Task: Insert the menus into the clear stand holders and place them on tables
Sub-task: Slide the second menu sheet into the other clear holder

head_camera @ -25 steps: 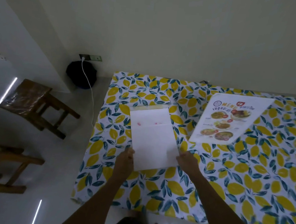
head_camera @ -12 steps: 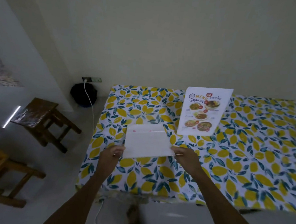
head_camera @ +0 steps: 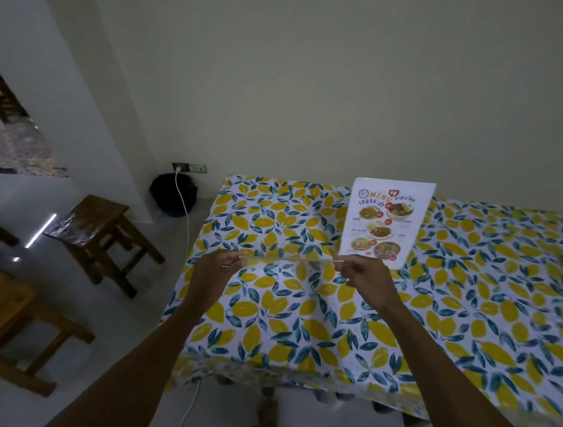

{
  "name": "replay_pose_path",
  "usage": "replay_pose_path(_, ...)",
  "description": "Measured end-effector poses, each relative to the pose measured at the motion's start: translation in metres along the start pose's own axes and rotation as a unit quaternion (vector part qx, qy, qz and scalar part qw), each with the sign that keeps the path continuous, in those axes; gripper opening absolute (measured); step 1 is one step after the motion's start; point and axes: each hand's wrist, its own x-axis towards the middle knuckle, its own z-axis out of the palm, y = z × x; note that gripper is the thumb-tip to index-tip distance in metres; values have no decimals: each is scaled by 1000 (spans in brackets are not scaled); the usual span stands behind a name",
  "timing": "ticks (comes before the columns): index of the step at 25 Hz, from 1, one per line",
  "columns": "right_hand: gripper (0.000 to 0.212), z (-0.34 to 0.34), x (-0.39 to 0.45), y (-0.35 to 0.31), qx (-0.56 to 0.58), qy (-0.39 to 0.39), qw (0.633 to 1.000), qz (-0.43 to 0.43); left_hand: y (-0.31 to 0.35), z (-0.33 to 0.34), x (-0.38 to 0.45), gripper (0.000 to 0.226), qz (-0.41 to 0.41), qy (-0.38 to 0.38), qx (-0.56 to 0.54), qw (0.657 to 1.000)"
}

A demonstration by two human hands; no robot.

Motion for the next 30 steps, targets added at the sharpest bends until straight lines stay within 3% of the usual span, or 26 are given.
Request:
replay_pose_path(3,14,-4,22,-11,-9,2,1000,-25,2,2,22,7,1,18,-22,1000)
replay_pose_path(11,26,21,101,1,-34,20,999,-8,-1,25,98,32,-31,30,-9,999)
replay_pose_path(15,24,51,129,31,-37,11,998,55,-28,52,120,33,-61,-5,-1,998)
replay_pose_path(18,24,77,139,59,-47,16,993,103,-51,72,127,6,-95,-73,8,993)
replay_pose_path(21,24,96,138,78,-48,31,992,115,-63,86,128,11,-110,-111,20,988)
replay_pose_path(30,12,101,156,91,-69,107,986,107,-66,100,161,25,-140,-107,22,984)
